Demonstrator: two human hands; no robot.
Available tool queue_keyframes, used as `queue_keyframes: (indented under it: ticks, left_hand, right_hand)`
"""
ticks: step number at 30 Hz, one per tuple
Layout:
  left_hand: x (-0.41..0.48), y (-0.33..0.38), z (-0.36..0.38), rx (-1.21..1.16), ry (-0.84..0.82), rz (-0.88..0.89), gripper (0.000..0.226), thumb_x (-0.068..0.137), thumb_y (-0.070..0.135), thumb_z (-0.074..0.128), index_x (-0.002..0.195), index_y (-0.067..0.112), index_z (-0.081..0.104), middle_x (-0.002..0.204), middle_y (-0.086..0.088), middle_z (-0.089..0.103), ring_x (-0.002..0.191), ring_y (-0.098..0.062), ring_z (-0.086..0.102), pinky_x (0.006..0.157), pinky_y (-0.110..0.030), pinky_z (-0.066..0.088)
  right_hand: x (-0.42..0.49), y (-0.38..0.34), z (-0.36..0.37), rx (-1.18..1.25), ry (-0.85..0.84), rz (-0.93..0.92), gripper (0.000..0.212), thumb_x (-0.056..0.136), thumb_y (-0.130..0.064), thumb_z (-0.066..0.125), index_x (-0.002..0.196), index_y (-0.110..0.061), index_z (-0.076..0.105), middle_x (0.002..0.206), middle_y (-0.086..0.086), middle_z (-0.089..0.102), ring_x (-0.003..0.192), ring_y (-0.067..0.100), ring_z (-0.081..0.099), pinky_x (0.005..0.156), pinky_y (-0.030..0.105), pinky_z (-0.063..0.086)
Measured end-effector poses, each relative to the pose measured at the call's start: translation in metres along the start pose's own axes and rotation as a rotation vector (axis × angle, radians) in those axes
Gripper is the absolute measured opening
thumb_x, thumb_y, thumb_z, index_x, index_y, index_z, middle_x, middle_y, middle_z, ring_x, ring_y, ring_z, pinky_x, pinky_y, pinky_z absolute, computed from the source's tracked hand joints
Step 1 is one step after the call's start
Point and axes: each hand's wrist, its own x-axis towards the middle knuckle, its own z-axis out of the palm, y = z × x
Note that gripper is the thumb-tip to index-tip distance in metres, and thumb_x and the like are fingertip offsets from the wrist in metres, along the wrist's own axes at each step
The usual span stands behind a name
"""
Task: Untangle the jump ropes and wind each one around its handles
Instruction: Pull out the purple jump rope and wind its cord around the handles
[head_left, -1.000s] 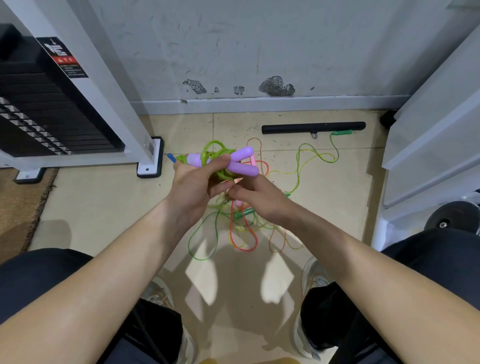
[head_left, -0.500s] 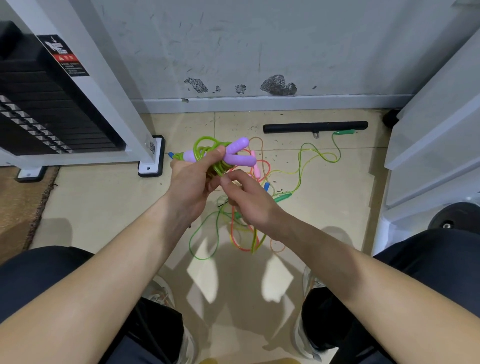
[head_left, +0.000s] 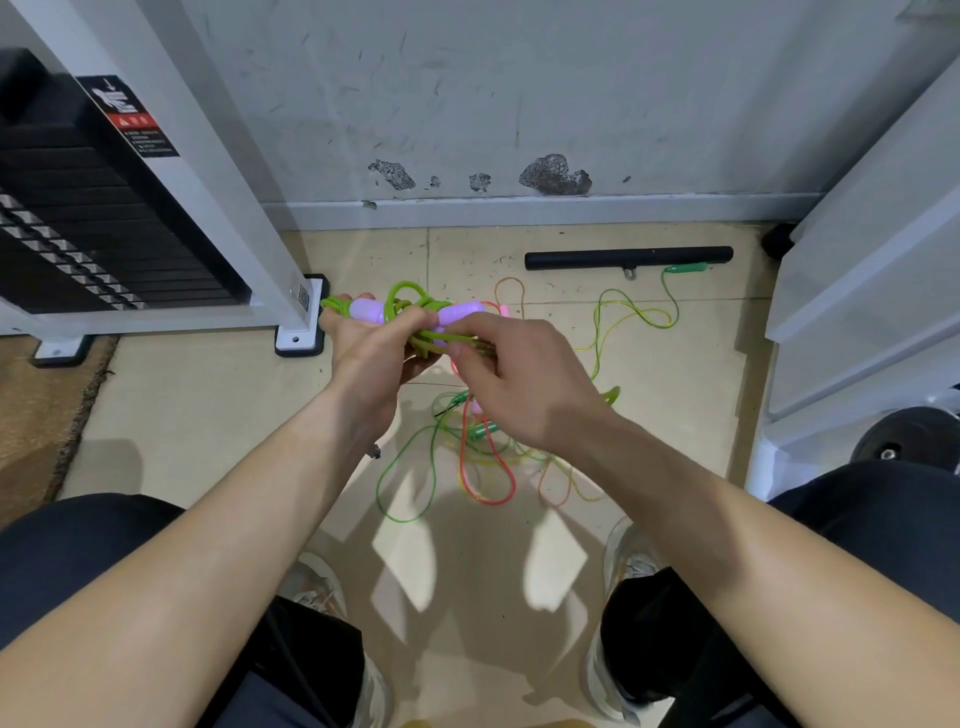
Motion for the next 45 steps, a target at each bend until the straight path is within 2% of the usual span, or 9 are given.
queue_keyframes:
  ticks: [6,10,13,18,21,25,31,38,45]
  left_hand:
    - [-0.001,0.0,0.0,-0.047,-0.088,-0.05,0.082,0.077,0.007,0.073,0.142,0.003,0.023,0.102,-0.018,0.06,0.082,-0.029,0.068,0.076,-0.037,0.059]
    - [-0.005,0.002,0.0,-0.06,-0.178,-0.07,0.087,0.075,0.015,0.073,0.141,-0.016,0.025,0.108,-0.018,0.066,0.087,-0.029,0.068,0.077,-0.033,0.057]
    - [-0.007,0.003,0.0,-0.036,-0.225,-0.056,0.059,0.088,0.012,0.061,0.131,-0.021,0.039,0.119,-0.017,0.071,0.092,-0.025,0.068,0.079,-0.031,0.056]
    - [-0.014,0.004,0.0,-0.051,-0.323,-0.085,0.031,0.095,0.012,0.051,0.109,-0.007,0.071,0.102,-0.025,0.073,0.095,-0.02,0.066,0.083,-0.026,0.054]
    - [-0.019,0.005,0.003,-0.085,-0.376,-0.096,0.035,0.097,0.011,0.045,0.094,0.005,0.08,0.086,-0.024,0.074,0.09,-0.02,0.069,0.08,-0.024,0.055]
    - [-0.022,0.006,0.004,-0.113,-0.406,-0.097,0.041,0.099,0.012,0.044,0.081,0.01,0.081,0.085,-0.017,0.076,0.088,-0.021,0.069,0.082,-0.024,0.054]
    - [-0.02,0.009,-0.002,-0.148,-0.547,-0.032,0.049,0.089,0.044,0.053,0.109,0.006,0.076,0.09,-0.021,0.074,0.116,-0.025,0.065,0.097,-0.028,0.052]
    - [-0.017,0.015,-0.008,-0.044,-0.624,0.009,0.045,0.094,0.018,0.054,0.123,-0.017,0.056,0.088,-0.019,0.076,0.114,-0.028,0.064,0.098,-0.036,0.053]
    - [-0.024,0.013,-0.005,-0.159,-0.581,-0.1,0.032,0.093,0.016,0.052,0.097,-0.008,0.073,0.087,-0.023,0.073,0.116,-0.031,0.065,0.09,-0.033,0.056]
  right_hand:
    - [0.007,0.023,-0.016,-0.01,0.106,-0.106,0.024,0.094,-0.046,0.058,0.11,-0.035,0.071,0.1,-0.014,0.072,0.077,0.008,0.059,0.073,0.035,0.05]
    - [0.004,0.023,-0.003,0.225,0.179,-0.043,0.01,0.091,-0.036,0.064,0.098,-0.034,0.071,0.09,-0.016,0.067,0.073,0.006,0.066,0.067,0.032,0.047]
    - [0.001,0.022,0.006,0.4,0.255,0.111,0.006,0.091,-0.033,0.068,0.091,-0.028,0.071,0.072,-0.008,0.065,0.067,0.026,0.071,0.06,0.033,0.046]
    - [0.006,0.019,-0.003,1.236,-0.019,0.423,0.016,0.099,-0.01,0.056,0.085,-0.013,0.062,0.061,-0.001,0.039,0.044,0.008,0.027,0.04,0.02,0.022]
    - [0.007,0.021,-0.002,1.456,-0.126,0.481,0.009,0.099,-0.01,0.05,0.092,-0.009,0.057,0.069,0.002,0.036,0.043,0.004,0.027,0.037,0.015,0.023]
    - [0.007,0.02,0.0,1.214,-0.051,0.447,0.015,0.102,-0.012,0.052,0.088,-0.011,0.058,0.066,0.001,0.028,0.045,0.006,0.022,0.038,0.018,0.021]
    - [0.005,0.014,-0.01,1.016,-0.007,0.354,0.019,0.1,-0.012,0.057,0.081,-0.012,0.062,0.059,0.001,0.027,0.044,0.01,0.018,0.042,0.018,0.02]
    - [0.004,0.015,-0.016,0.981,-0.09,0.338,0.022,0.101,-0.01,0.055,0.112,0.009,0.06,0.049,-0.011,0.035,0.042,0.008,0.017,0.042,0.017,0.018]
    - [0.005,0.015,-0.029,0.89,-0.142,0.335,0.013,0.097,-0.006,0.059,0.084,-0.002,0.058,0.046,-0.01,0.033,0.04,0.009,0.018,0.04,0.015,0.022]
